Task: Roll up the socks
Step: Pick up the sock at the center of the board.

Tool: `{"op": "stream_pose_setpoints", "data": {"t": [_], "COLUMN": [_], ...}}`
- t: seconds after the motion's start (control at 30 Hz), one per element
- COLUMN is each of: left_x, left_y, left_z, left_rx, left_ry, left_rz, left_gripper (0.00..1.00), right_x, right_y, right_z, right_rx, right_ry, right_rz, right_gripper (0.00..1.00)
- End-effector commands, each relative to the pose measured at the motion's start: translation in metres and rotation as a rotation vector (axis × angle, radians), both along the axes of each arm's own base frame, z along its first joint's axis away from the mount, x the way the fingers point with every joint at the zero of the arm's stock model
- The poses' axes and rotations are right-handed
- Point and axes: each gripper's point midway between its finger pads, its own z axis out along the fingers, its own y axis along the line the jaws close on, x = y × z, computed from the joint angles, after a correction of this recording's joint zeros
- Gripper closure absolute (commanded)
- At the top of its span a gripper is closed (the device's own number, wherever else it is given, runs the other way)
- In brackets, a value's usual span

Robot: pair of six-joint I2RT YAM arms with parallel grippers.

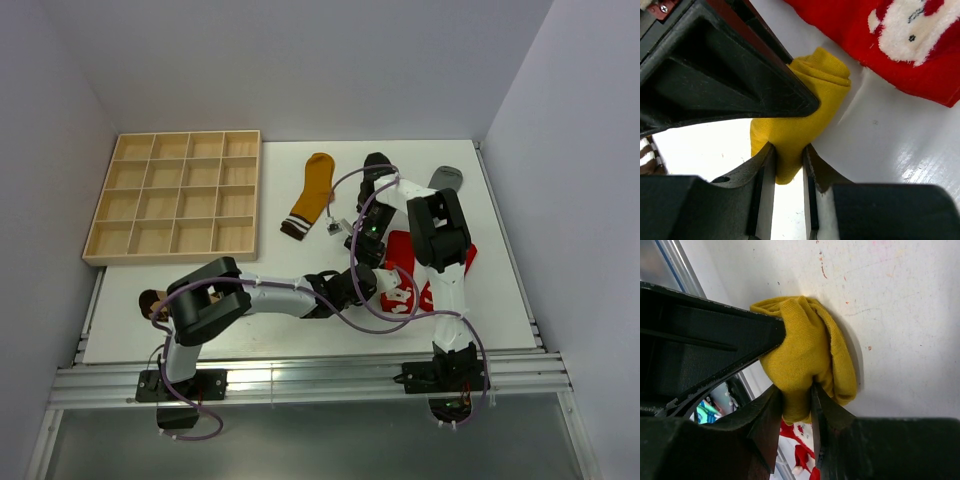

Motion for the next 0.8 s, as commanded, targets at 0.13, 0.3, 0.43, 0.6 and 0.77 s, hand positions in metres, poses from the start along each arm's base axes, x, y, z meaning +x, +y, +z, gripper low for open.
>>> {"op": "stream_pose_setpoints", "data": {"t": [0.13,0.3,0.43,0.6,0.77], "left_x": [-0.059,-0.058,-0.057,-0.051,-0.027], "left_y": [-0.004,0.006,0.010,0.019,0.035], "left_z": [-0.046,-0.036,-0.027,-0.013,0.015], "left_rx": [0.030,-0.013,-0.054,-0.127,-0.265], "left_ry": [0.294,0.298,0.303,0.330,0.331], "left_rz": [-0.117,-0.057,-0.024,0.083,0.231], "left_gripper": [1.00,1.00,1.00,1.00,1.00], "right_x": [0.028,0.059,0.086,0.113,0.126], "right_y": [0.016,0.022,0.019,0.005,-0.016], "right_z": [-0.012,0.035,0.073,0.106,0.125], "right_rx": [0.082,0.203,0.277,0.292,0.273], "right_ry": [-0.106,-0.184,-0.274,-0.381,-0.450], "right_rz": [-0.040,-0.182,-0.300,-0.459,-0.548], "right_gripper": [0.57,0.46,0.45,0.45,0.46]}}
